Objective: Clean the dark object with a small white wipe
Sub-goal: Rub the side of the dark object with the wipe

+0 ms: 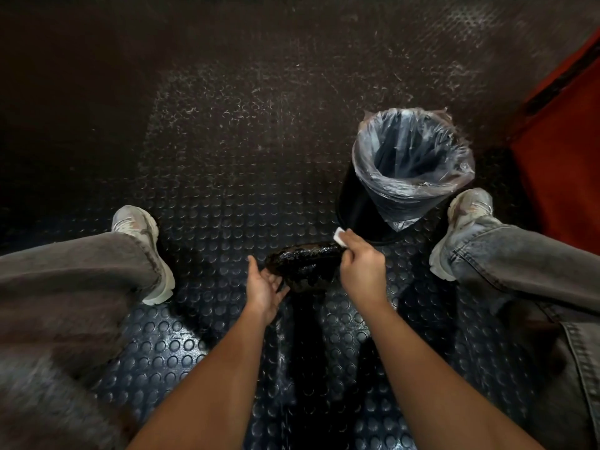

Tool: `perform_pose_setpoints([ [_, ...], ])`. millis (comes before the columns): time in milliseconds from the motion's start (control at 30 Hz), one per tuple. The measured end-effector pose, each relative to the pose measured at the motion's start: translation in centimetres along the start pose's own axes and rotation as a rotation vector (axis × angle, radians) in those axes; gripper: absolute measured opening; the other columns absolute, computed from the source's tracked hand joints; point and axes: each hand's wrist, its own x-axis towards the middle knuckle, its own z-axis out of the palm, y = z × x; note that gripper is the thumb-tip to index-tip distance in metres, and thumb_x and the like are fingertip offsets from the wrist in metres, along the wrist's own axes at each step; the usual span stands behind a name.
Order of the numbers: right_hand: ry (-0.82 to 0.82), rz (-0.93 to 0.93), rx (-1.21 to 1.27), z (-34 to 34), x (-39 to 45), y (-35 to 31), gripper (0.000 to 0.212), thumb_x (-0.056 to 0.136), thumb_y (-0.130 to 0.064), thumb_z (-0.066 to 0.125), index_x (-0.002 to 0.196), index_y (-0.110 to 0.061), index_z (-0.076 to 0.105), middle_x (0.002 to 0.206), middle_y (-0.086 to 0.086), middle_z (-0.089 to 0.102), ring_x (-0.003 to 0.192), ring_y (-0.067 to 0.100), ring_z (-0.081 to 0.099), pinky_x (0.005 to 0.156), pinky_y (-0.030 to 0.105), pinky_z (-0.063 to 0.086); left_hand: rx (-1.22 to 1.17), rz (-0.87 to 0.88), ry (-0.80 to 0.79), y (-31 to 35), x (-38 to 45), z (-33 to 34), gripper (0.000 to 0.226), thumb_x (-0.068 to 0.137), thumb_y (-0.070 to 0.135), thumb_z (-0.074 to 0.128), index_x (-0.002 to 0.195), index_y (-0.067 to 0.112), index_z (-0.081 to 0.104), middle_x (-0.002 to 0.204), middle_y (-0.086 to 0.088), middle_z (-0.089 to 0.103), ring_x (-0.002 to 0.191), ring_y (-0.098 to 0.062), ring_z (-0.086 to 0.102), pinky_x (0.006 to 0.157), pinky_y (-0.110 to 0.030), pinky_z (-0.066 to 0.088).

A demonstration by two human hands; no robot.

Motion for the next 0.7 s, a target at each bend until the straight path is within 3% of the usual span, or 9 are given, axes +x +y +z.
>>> perform_pose_setpoints([
  [67, -0.043, -0.127, -0.037, 0.4, -0.8, -0.1, 0.043, 0.090, 0.009, 0.055, 0.126, -0.010, 0.070, 0.137, 0.010, 0.063, 0.133, 0.020, 0.055, 0.116, 0.032, 0.039, 0.001, 0.005, 0.001, -0.1, 0.1, -0.1, 0.082, 0.096, 0.075, 0.017, 0.137, 0.017, 0.058, 0.139, -0.007, 0.061, 0.139, -0.024, 0.045, 0.119, -0.049, 0.030],
  [133, -0.048, -0.193, -0.080, 0.5, -2.3, 0.5, 0.044, 0.091, 0.007, 0.059, 0.131, -0.012, 0.067, 0.142, 0.005, 0.059, 0.140, 0.019, 0.047, 0.118, 0.030, 0.034, 0.011, 0.012, -0.001, -0.2, 0.3, -0.2, 0.080, 0.096, 0.076, 0.017, 0.132, 0.019, 0.061, 0.132, -0.006, 0.065, 0.133, -0.022, 0.051, 0.119, -0.049, 0.031],
  [267, 0.055, -0.035, 0.036, 0.4, -3.9, 1.9, 0.048, 0.093, 0.008, 0.058, 0.136, -0.013, 0.063, 0.145, 0.003, 0.056, 0.137, 0.014, 0.051, 0.115, 0.017, 0.032, 0.019, 0.016, 0.002, -0.3, 0.5, 0.0, 0.075, 0.097, 0.074, 0.016, 0.112, 0.021, 0.067, 0.100, -0.003, 0.061, 0.102, -0.014, 0.061, 0.114, -0.046, 0.035],
  [367, 0.071, 0.202, 0.087, 0.2, -2.3, 2.0, 0.043, 0.097, 0.003, 0.052, 0.135, -0.012, 0.063, 0.139, 0.007, 0.062, 0.126, 0.020, 0.061, 0.108, 0.019, 0.041, 0.017, 0.020, -0.013, -0.3, 0.5, -0.4, 0.077, 0.097, 0.074, 0.016, 0.117, 0.020, 0.066, 0.112, -0.005, 0.062, 0.109, -0.016, 0.060, 0.114, -0.047, 0.036],
  [433, 0.050, 0.212, 0.072, 0.0, -1.0, 1.6, 0.041, 0.097, 0.001, 0.050, 0.133, -0.012, 0.066, 0.132, 0.007, 0.067, 0.114, 0.024, 0.068, 0.104, 0.028, 0.050, 0.015, 0.016, -0.012, -0.3, 0.5, -0.4, 0.076, 0.097, 0.074, 0.015, 0.119, 0.020, 0.065, 0.119, -0.001, 0.065, 0.116, -0.018, 0.058, 0.115, -0.047, 0.035],
  [633, -0.030, -0.164, -0.033, 0.7, -1.0, -0.4, 0.042, 0.091, 0.010, 0.054, 0.124, -0.008, 0.071, 0.136, 0.010, 0.064, 0.134, 0.020, 0.054, 0.117, 0.027, 0.034, -0.005, 0.008, 0.004, -0.3, 0.5, -0.2, 0.079, 0.096, 0.075, 0.018, 0.129, 0.018, 0.062, 0.124, -0.004, 0.069, 0.130, -0.021, 0.053, 0.118, -0.049, 0.032],
  [700, -0.022, -0.183, -0.030, 0.7, -2.4, 0.2, 0.042, 0.093, 0.009, 0.056, 0.128, -0.009, 0.069, 0.140, 0.005, 0.060, 0.139, 0.016, 0.048, 0.118, 0.020, 0.029, -0.005, 0.007, 0.005, -0.3, 0.5, -0.1, 0.081, 0.095, 0.076, 0.018, 0.132, 0.017, 0.061, 0.129, -0.005, 0.067, 0.134, -0.022, 0.050, 0.119, -0.050, 0.031],
])
